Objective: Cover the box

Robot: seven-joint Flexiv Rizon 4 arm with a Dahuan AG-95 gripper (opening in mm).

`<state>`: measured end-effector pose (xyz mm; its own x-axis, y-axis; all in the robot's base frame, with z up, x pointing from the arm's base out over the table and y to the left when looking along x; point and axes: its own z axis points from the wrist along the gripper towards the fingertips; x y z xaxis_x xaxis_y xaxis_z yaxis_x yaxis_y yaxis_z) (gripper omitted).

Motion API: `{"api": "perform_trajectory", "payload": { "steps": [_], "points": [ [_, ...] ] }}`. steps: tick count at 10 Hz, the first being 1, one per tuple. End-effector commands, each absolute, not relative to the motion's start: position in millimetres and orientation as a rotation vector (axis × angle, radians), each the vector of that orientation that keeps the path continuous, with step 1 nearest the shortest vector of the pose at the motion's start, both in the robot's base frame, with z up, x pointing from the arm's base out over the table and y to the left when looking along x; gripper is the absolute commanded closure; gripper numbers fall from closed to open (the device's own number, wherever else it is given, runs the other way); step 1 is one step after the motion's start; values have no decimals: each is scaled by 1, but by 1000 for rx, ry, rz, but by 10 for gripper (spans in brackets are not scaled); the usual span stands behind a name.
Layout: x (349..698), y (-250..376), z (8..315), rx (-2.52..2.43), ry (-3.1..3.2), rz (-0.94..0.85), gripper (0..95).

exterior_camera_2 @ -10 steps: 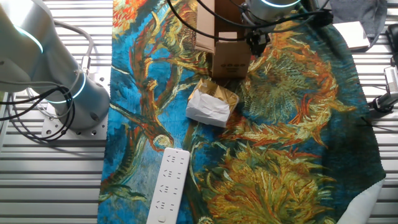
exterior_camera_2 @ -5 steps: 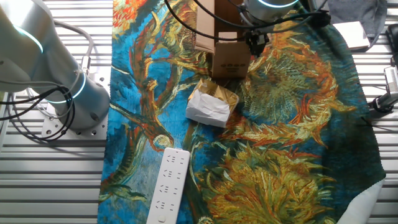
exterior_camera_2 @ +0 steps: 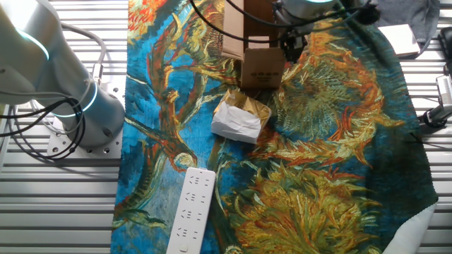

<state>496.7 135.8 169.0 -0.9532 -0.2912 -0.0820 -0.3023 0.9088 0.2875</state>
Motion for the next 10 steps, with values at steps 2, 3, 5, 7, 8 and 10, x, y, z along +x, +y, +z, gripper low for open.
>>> {"api": "perform_trajectory", "payload": {
  "steps": [2,3,5,7,8,10],
  "points": [
    [496,135,169,-578,3022,446,190],
    [496,135,169,-611,3026,393,190],
    [496,135,169,-651,3021,362,190],
    [496,135,169,-713,3003,373,190],
    [496,135,169,-738,2998,389,190],
    [496,135,169,-739,2999,397,190]
  ]
}}
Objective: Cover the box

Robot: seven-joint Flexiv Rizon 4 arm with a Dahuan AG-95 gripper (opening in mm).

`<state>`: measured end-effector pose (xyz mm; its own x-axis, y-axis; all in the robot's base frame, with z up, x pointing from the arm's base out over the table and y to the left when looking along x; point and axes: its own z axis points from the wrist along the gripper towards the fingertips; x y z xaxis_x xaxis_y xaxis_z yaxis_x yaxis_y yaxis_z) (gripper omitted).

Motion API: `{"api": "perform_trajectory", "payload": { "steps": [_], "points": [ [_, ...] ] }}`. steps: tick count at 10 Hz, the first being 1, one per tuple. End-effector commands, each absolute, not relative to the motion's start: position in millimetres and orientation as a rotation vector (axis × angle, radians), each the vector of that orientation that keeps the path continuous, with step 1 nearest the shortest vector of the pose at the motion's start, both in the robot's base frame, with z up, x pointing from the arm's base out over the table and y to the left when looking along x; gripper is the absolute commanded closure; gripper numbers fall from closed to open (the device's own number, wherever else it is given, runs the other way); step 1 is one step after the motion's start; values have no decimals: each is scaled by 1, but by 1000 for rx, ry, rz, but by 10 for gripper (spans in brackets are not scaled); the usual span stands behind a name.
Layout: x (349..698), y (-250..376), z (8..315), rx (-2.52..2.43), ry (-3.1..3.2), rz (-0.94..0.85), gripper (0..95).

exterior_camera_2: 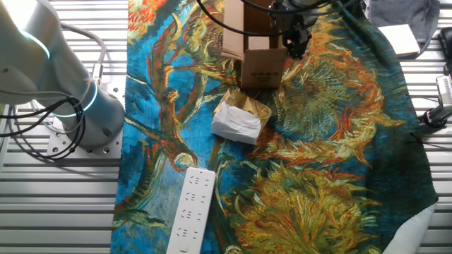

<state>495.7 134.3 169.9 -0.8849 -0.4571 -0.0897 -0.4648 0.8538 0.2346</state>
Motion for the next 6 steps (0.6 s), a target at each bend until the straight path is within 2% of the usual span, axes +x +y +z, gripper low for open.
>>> {"api": "perform_trajectory", "payload": {
  "steps": [1,2,6],
  "points": [
    [496,135,169,-729,3005,403,190],
    [496,135,169,-704,2995,460,0],
    [496,135,169,-653,2983,500,0]
  ]
}}
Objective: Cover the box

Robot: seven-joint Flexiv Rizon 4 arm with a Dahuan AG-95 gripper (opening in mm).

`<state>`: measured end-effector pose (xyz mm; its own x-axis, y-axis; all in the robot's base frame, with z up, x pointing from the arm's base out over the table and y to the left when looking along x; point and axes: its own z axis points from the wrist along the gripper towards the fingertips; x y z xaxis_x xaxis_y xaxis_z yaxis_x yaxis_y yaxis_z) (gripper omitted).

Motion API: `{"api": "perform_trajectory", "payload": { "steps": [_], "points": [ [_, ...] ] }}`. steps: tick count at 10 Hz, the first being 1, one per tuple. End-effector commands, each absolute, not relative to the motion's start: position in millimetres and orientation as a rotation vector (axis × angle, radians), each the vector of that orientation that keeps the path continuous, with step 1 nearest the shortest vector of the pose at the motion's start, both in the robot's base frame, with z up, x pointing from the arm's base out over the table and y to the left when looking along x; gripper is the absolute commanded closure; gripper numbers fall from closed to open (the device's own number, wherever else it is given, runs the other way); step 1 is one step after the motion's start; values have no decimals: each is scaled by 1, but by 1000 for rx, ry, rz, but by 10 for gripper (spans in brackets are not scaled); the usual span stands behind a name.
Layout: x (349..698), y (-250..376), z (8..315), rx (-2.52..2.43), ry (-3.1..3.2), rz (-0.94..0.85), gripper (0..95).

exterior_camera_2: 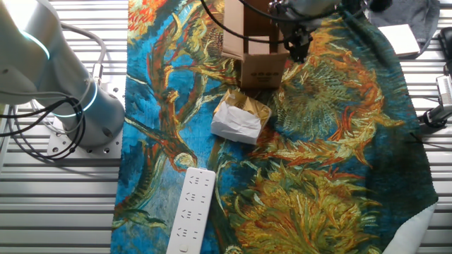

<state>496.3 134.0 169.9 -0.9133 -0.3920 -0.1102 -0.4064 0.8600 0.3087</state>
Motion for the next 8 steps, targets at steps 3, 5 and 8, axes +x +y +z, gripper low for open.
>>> {"api": "perform_trajectory", "payload": {
  "steps": [3,5,8],
  "points": [
    [496,135,169,-779,2962,431,0],
    [496,135,169,-817,2956,423,0],
    [496,135,169,-799,2965,413,0]
  ]
}}
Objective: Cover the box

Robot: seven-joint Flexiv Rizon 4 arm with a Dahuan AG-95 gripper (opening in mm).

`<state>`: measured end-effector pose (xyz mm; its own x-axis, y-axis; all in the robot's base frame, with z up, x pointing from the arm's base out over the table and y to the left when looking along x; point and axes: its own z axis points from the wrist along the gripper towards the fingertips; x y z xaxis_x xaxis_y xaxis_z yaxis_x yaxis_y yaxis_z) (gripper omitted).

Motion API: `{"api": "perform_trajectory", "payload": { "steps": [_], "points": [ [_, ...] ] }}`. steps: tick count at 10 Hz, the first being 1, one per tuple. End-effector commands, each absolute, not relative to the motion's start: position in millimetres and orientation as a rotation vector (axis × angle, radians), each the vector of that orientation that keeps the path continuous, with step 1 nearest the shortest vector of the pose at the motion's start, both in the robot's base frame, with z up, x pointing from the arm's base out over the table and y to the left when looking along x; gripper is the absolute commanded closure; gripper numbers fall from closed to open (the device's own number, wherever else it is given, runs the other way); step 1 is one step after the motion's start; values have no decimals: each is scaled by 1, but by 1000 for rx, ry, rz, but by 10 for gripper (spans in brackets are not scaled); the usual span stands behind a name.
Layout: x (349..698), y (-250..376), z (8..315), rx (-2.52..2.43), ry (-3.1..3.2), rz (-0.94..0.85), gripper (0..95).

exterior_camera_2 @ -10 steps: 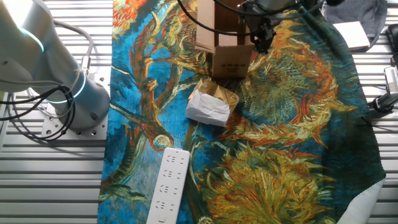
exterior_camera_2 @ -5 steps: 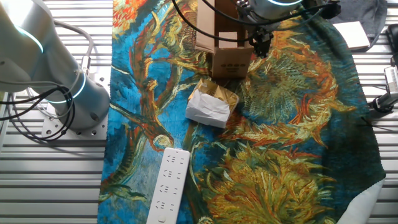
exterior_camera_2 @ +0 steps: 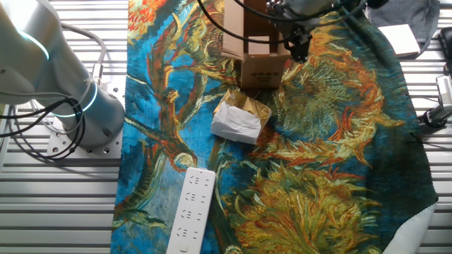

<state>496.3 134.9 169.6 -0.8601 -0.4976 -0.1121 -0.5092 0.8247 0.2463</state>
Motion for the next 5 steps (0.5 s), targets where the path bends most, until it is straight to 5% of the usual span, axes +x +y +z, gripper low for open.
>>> {"api": "perform_trajectory", "payload": {
  "steps": [1,5],
  "points": [
    [496,135,169,-799,2966,412,0],
    [496,135,169,-850,2956,402,0]
  ]
}}
